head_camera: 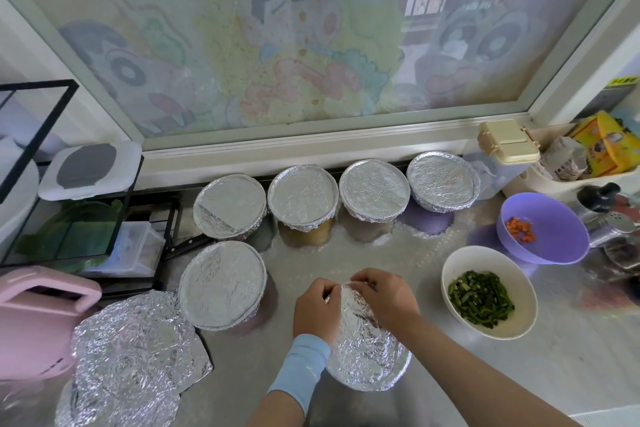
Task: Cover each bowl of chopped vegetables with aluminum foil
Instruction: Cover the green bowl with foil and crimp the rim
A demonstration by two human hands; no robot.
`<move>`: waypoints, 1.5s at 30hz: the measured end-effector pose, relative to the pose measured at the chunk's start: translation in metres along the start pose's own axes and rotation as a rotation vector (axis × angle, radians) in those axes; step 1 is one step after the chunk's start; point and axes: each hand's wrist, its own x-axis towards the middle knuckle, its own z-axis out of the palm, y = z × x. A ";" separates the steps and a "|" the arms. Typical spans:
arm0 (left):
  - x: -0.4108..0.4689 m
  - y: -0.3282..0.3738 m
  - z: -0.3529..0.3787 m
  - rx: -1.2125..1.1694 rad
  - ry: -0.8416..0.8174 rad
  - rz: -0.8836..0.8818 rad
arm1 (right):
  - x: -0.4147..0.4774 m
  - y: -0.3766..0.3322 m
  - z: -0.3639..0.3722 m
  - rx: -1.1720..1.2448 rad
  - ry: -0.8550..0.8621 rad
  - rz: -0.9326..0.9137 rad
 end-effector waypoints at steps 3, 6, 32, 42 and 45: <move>0.005 0.002 -0.002 0.013 -0.028 0.045 | -0.003 0.000 0.002 0.039 0.012 0.007; 0.007 0.004 -0.001 -0.026 -0.085 0.085 | -0.003 0.001 0.004 0.036 0.010 -0.016; 0.014 0.008 0.005 0.158 -0.136 0.255 | -0.006 0.019 0.001 0.052 0.065 -0.010; 0.007 0.005 0.016 0.068 -0.059 0.128 | -0.006 0.023 -0.001 0.018 0.094 -0.015; 0.002 0.005 0.018 0.091 -0.025 0.111 | -0.003 0.022 -0.002 -0.009 0.067 -0.036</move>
